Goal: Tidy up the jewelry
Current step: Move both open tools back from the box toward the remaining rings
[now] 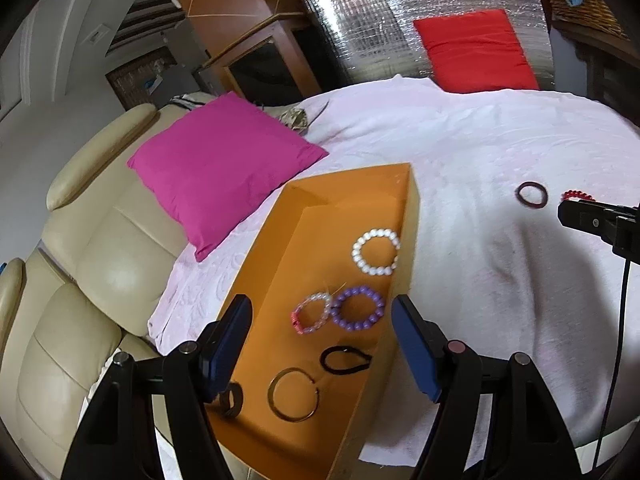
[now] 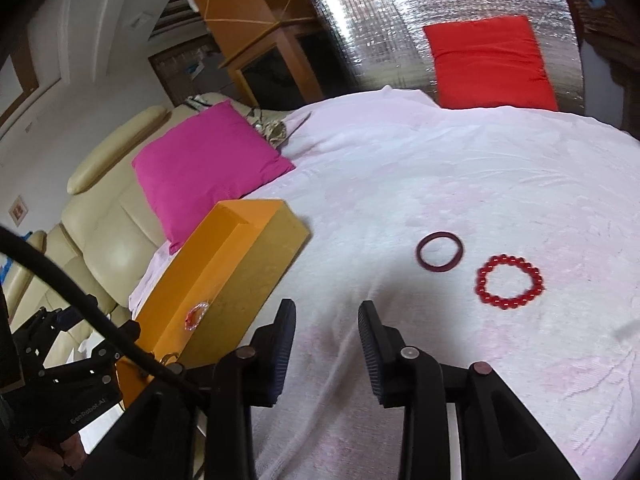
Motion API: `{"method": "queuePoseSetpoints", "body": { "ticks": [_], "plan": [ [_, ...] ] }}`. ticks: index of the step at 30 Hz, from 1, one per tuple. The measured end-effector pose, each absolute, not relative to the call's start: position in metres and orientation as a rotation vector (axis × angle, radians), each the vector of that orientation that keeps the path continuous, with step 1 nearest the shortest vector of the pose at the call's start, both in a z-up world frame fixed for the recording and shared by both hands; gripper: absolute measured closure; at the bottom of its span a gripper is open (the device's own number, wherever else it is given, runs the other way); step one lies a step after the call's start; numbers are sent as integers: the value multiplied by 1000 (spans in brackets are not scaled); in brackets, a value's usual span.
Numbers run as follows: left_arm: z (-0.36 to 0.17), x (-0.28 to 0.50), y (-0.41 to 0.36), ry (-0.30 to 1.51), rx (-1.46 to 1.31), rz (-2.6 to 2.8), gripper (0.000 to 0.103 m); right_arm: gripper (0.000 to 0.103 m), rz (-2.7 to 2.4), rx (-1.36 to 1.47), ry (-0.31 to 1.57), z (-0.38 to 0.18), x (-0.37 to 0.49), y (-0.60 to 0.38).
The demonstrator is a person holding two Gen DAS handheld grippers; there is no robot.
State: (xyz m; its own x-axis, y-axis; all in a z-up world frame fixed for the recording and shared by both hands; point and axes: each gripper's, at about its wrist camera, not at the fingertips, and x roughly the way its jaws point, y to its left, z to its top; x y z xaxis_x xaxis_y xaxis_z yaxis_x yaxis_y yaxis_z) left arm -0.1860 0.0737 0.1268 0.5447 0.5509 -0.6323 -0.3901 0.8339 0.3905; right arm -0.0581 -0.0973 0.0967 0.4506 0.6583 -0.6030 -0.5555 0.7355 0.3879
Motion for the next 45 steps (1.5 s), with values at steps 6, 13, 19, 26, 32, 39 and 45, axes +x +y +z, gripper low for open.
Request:
{"method": "queuePoseSetpoints", "body": {
  "ticks": [6,13,19,26,32,39,45],
  "plan": [
    [130,-175,56,814,233,534,30,68,733,171,810,100,-53,-114],
    [132,-161,38,812,251,501,30,68,699,214,821,101,-44,-133],
    [127,-151,22,821,268,468,30,68,666,267,842,99,-35,-149],
    [113,-142,11,879,245,410,30,68,583,325,888,93,-15,-175],
    [93,-138,4,947,216,354,30,68,464,457,1011,72,16,-214],
    [87,-125,-5,962,196,297,30,68,403,562,1100,53,33,-238],
    [92,-112,-12,959,183,260,30,68,377,553,1124,44,40,-231]
  ]
}}
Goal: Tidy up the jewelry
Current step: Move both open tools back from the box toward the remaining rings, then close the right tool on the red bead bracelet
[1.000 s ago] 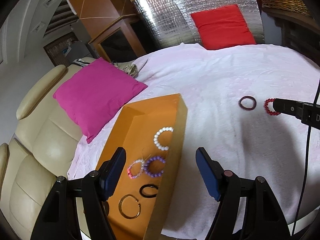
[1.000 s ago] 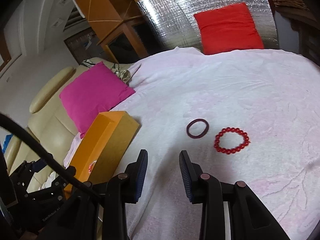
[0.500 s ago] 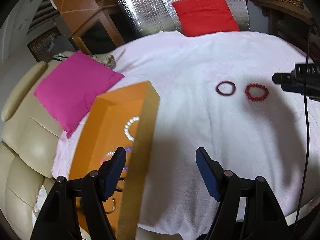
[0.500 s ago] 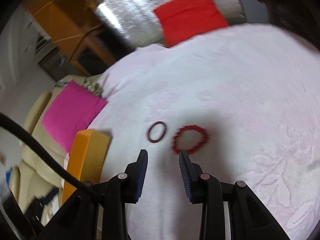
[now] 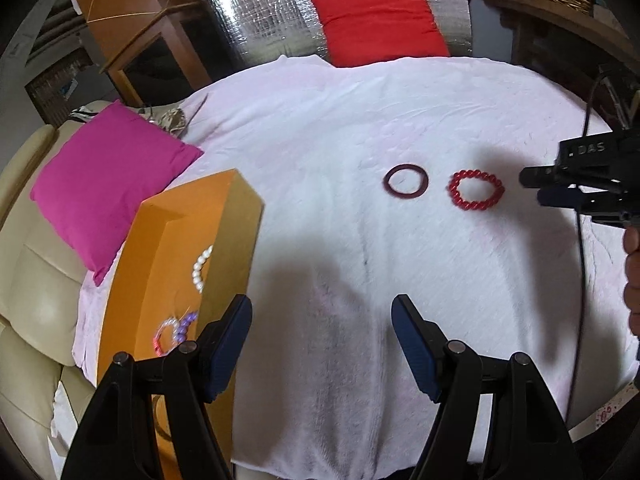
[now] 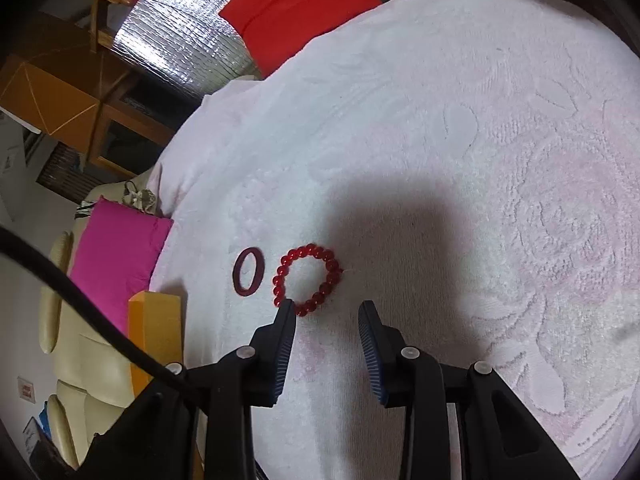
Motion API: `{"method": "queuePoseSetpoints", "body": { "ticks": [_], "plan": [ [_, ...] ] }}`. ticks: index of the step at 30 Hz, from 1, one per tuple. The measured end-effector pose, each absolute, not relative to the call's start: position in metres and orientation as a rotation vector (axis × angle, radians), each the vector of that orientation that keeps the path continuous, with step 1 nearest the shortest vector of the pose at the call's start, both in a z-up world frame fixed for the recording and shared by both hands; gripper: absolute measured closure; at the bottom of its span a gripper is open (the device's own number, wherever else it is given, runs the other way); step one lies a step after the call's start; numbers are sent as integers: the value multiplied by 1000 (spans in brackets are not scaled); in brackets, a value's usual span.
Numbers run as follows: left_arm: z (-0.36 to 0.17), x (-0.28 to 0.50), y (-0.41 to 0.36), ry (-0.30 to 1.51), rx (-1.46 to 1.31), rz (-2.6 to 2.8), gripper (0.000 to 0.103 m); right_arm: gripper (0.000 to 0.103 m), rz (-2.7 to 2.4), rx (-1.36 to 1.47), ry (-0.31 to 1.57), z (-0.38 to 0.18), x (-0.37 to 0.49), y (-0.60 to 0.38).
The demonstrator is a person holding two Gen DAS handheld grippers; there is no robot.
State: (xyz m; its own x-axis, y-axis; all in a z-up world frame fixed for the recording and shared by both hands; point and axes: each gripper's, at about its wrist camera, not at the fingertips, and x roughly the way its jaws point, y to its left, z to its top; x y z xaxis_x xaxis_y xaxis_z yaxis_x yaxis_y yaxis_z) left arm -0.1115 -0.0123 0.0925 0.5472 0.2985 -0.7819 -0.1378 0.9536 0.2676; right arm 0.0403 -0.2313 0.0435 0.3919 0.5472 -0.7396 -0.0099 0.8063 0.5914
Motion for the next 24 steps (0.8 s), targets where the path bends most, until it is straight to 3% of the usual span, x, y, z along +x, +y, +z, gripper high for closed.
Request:
{"method": "queuePoseSetpoints", "body": {
  "ticks": [14,20,22,24],
  "plan": [
    [90,-98,-5,978,155,258,30,69,306,555,1148,26,70,-213],
    [91,-93,-2,981,145,263,30,81,304,495,1140,23,74,-197],
    [91,-91,-1,980,142,262,30,91,292,459,1133,23,74,-192],
    [91,-89,-1,980,142,260,30,92,282,425,1120,25,73,-188]
  ]
}}
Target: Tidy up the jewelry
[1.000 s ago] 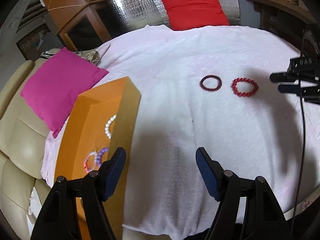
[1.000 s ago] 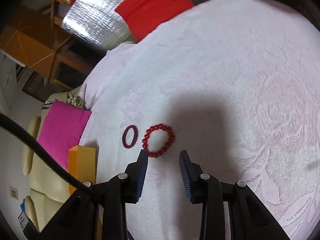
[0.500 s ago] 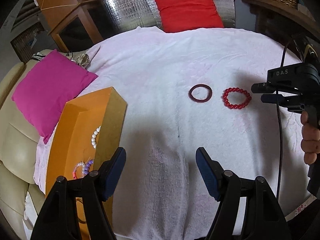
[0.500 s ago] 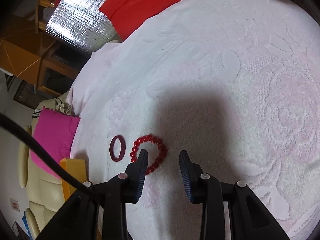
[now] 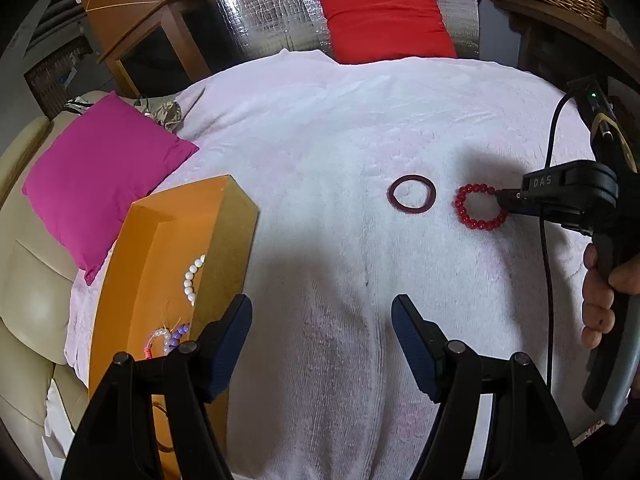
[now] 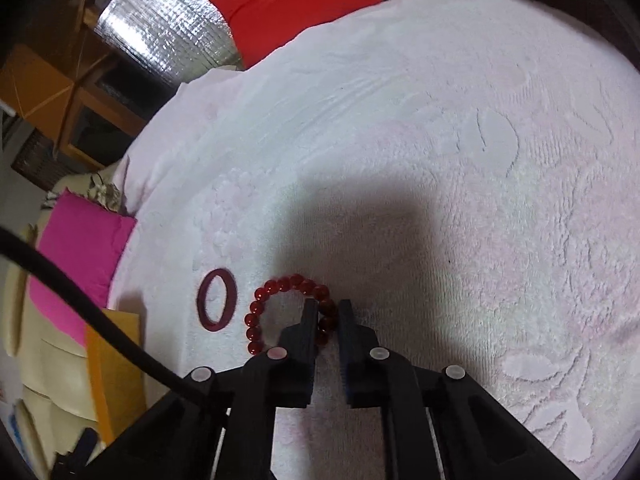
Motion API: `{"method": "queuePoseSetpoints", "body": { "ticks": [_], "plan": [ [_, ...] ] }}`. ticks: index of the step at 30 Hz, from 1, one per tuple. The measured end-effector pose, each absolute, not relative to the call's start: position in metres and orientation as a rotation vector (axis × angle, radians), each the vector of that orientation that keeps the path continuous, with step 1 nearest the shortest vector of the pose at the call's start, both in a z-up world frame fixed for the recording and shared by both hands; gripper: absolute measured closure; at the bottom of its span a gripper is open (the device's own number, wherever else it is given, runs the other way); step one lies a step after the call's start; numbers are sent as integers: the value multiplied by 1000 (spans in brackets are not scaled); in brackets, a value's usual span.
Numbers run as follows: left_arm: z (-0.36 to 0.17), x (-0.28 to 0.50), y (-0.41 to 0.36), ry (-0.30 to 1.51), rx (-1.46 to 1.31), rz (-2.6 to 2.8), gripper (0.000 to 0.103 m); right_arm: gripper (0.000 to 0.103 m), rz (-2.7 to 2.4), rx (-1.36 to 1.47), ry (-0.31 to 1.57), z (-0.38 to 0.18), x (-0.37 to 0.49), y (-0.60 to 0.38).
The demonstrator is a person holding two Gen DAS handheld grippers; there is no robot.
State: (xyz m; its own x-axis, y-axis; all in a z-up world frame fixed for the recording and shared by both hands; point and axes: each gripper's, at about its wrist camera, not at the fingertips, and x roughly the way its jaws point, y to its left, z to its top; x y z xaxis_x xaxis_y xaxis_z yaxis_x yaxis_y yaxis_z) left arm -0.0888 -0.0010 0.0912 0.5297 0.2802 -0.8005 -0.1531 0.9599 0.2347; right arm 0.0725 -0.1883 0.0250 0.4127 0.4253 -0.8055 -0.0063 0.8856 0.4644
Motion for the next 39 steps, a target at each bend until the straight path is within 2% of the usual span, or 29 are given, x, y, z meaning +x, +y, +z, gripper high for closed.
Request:
{"method": "queuePoseSetpoints", "body": {
  "ticks": [39],
  "plan": [
    [60,9,-30,992,163,249,30,89,233,537,1135,20,75,-264]
  ]
}}
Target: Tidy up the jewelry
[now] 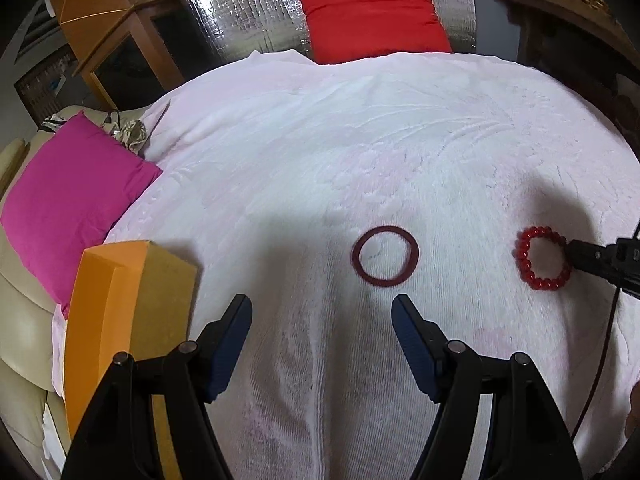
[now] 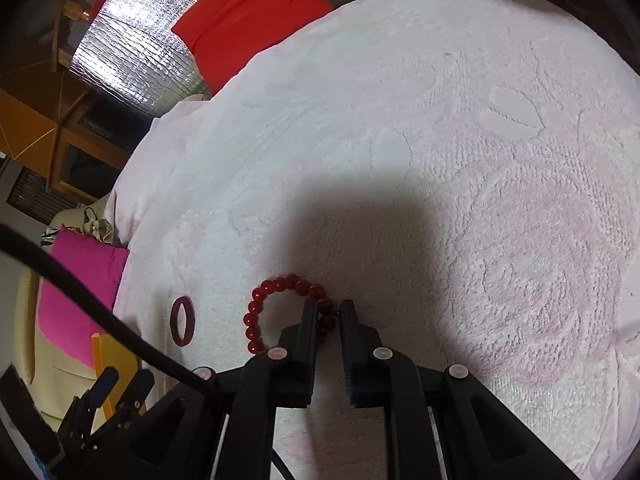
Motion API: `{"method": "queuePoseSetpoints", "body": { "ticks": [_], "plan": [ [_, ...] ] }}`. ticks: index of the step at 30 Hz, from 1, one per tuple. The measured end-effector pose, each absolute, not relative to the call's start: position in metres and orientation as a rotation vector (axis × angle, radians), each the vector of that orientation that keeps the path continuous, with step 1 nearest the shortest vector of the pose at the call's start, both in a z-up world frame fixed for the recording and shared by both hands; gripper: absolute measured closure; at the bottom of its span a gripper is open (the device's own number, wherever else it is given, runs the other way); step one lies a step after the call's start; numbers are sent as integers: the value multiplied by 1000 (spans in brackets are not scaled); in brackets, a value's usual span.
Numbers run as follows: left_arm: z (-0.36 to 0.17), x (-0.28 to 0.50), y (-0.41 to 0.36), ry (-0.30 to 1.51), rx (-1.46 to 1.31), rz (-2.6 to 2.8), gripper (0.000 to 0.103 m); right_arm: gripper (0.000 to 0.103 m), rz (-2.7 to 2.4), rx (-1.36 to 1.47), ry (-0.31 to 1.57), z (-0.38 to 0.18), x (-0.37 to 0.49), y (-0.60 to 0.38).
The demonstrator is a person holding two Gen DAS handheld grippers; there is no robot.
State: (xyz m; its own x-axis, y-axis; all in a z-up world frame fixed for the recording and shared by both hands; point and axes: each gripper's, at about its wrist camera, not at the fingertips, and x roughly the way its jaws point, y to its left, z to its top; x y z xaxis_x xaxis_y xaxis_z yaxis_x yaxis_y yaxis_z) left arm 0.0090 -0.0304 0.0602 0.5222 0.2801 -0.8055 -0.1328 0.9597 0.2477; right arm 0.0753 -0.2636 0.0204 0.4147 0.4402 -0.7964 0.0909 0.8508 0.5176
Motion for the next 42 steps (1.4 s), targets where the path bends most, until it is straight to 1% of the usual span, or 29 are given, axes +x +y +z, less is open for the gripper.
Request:
{"method": "queuePoseSetpoints", "body": {
  "ticks": [8,22,23,24,25,26,27,28,30,33,35,38,42],
  "plan": [
    [44,34,-29,999,171,246,30,89,235,530,1132,18,77,-263],
    [18,63,14,1069,-89,142,30,88,234,509,1115,16,76,-260],
    [17,66,13,1068,-98,135,33,88,233,508,1114,17,76,-259],
    [17,67,12,1066,-107,124,41,88,233,508,1113,17,76,-259],
    [17,67,9,1065,-116,107,46,88,234,507,1112,17,76,-259],
    [18,67,6,1061,-119,88,54,88,235,508,1112,17,76,-259],
    [20,67,2,1056,-105,81,59,88,235,509,1112,17,76,-259],
    [21,66,0,1052,-94,77,61,88,235,507,1111,17,76,-258],
    [22,65,-4,1045,-87,64,74,88,233,503,1109,17,75,-257],
    [23,62,-10,1038,-64,58,87,88,231,489,1104,18,76,-256],
    [24,59,-12,1035,-61,56,92,88,230,470,1098,19,75,-253],
    [27,52,-11,1029,-63,57,95,89,228,430,1087,21,73,-250],
    [33,41,-10,1020,-78,45,96,91,220,386,1073,24,72,-244]
  ]
}}
